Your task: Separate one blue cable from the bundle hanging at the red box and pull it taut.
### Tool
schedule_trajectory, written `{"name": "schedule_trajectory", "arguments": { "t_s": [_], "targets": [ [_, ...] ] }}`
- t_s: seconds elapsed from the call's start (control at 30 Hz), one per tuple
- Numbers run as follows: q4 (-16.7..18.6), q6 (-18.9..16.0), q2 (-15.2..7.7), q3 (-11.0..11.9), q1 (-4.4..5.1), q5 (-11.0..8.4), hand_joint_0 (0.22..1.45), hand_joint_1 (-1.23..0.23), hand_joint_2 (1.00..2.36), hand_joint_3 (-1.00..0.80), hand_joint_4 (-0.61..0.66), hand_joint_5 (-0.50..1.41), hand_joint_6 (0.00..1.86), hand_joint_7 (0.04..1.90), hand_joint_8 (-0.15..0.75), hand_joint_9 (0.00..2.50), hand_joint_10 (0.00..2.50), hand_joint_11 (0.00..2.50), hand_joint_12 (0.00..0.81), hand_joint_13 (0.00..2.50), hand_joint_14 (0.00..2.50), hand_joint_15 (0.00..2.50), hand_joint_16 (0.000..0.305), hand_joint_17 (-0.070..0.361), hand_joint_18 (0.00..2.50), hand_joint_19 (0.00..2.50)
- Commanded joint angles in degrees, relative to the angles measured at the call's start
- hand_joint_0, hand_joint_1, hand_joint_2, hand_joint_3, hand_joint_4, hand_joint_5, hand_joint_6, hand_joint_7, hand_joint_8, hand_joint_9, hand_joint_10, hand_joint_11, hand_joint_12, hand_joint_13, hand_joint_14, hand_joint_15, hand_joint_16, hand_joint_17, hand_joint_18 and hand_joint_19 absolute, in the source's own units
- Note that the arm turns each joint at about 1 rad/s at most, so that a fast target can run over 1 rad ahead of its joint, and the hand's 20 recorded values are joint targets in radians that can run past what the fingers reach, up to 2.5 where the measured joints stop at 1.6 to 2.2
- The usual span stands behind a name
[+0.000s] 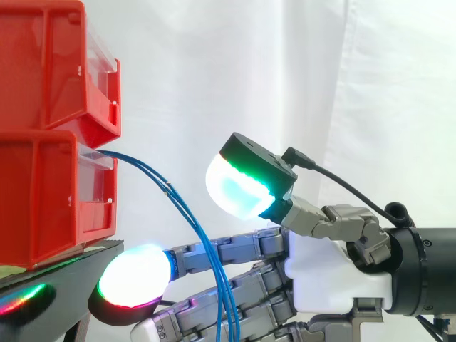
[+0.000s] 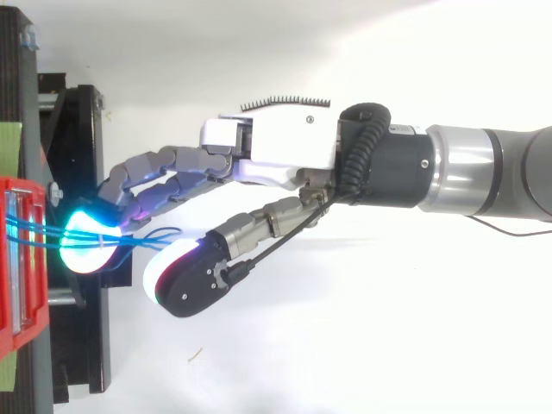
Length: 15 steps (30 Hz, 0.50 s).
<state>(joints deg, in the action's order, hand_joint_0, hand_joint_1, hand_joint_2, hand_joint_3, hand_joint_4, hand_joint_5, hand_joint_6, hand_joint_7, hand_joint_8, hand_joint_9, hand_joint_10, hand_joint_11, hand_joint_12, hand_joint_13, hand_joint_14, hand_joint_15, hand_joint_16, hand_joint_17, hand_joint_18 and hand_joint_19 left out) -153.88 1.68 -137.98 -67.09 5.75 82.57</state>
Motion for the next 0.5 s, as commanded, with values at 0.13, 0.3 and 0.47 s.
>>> {"name": "schedule_trajectory", "arguments": {
  "t_s": [0.13, 0.3, 0.47],
  "targets": [
    [-0.72, -0.63, -0.01, 0.03, -0.83, 1.80, 0.51, -0.63, 1.00, -0.50, 0.22, -0.19, 0.50, 0.79, 0.308, 0.60, 0.01, 0.23, 0.352, 0.53, 0.01, 0.16, 0.041, 0.092, 0.39, 0.23],
    [-0.81, -1.07, 0.08, 0.03, -1.10, 3.74, 0.52, -0.64, 1.00, -0.50, 0.21, -0.19, 0.50, 0.79, 0.308, 0.61, 0.00, 0.23, 0.348, 0.53, 0.01, 0.16, 0.040, 0.091, 0.39, 0.23],
    [-0.98, -1.33, 0.26, 0.03, -1.54, 6.20, 0.53, -0.66, 1.00, -0.50, 0.21, -0.19, 0.50, 0.81, 0.305, 0.61, 0.00, 0.24, 0.344, 0.53, 0.01, 0.17, 0.040, 0.089, 0.40, 0.23]
  ]
}}
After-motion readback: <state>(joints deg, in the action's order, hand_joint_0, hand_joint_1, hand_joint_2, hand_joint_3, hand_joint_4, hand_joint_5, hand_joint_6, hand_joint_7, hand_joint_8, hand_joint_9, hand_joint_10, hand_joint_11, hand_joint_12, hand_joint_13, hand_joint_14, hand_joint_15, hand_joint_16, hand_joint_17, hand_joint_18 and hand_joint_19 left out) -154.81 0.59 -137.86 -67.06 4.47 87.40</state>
